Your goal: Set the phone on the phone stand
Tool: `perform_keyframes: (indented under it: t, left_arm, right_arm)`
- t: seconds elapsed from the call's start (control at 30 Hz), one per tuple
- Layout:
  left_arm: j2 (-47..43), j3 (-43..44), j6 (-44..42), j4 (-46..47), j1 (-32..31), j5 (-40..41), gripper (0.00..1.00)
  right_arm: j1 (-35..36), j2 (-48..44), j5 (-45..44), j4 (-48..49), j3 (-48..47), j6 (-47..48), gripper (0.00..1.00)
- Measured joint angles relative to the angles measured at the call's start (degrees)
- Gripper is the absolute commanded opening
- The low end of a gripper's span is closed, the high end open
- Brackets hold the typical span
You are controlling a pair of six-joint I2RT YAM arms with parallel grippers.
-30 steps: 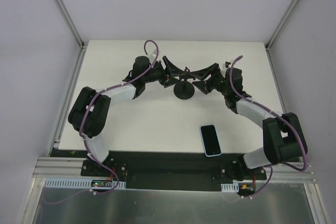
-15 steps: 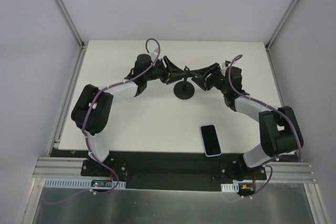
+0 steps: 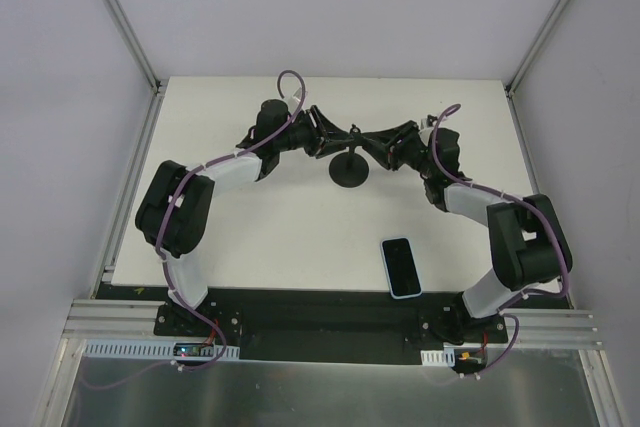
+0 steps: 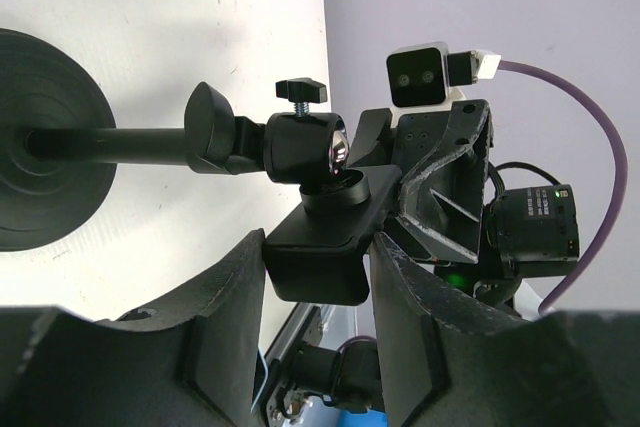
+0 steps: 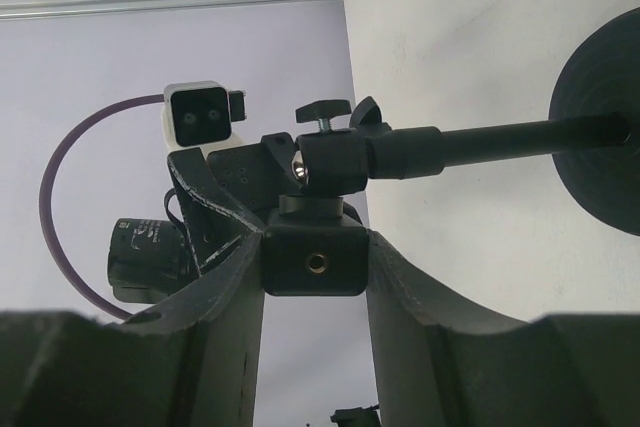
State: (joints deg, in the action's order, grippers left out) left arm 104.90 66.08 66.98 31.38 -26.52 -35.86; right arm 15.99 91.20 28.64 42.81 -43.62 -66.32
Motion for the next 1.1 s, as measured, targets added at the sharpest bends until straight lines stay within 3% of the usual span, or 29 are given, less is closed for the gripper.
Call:
perform_keyframes:
  t: [1.0, 1.07, 1.1]
  left_arm:
    - [-1.68, -0.79, -1.03, -2.12, 1.16, 1.73, 0.0]
    - [-1.7, -0.79, -1.03, -2.12, 1.18, 1.73, 0.14]
    - [-1.7, -0.79, -1.05, -2.12, 1.27, 1.7, 0.25]
  right_arm:
    - [1.11, 8.22, -1.11, 16.87, 1.33, -4.76, 0.01]
    - [1.14, 8.63, -1.11, 17.77, 1.4, -5.05, 0.1]
    - [1.14, 8.92, -0.92, 18.12, 1.25, -5.05, 0.26]
